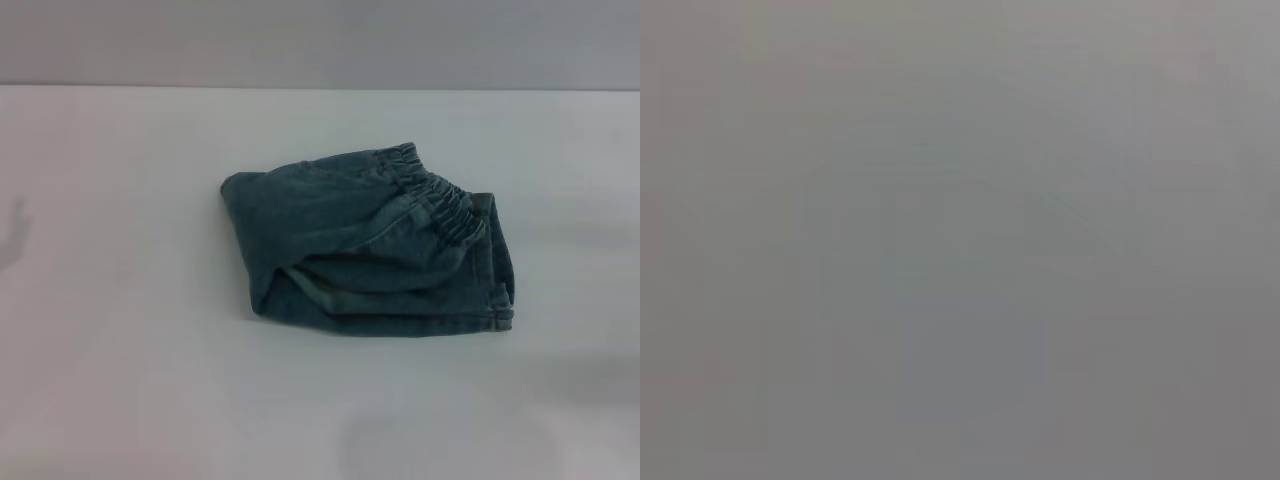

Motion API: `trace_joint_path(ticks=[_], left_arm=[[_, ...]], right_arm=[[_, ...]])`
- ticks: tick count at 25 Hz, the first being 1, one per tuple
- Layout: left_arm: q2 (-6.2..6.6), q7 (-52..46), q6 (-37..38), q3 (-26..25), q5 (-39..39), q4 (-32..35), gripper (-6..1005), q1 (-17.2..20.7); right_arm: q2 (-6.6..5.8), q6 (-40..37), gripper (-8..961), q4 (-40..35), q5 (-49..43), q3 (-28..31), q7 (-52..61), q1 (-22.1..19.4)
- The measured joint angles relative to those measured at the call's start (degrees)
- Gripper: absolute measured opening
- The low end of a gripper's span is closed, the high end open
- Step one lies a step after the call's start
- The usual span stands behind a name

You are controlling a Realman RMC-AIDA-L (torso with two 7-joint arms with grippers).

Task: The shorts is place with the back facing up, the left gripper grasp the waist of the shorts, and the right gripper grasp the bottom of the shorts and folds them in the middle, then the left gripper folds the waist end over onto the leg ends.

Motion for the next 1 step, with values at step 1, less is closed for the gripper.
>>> trace_joint_path(ticks=[1], left_arm=[[-0.03,2.76,0.52,-2.95,-0.55,-2.24,685,0.39]], right_arm=[[-0.02,0.19,533,0.92,1.82,0.00,0.04,0.15]])
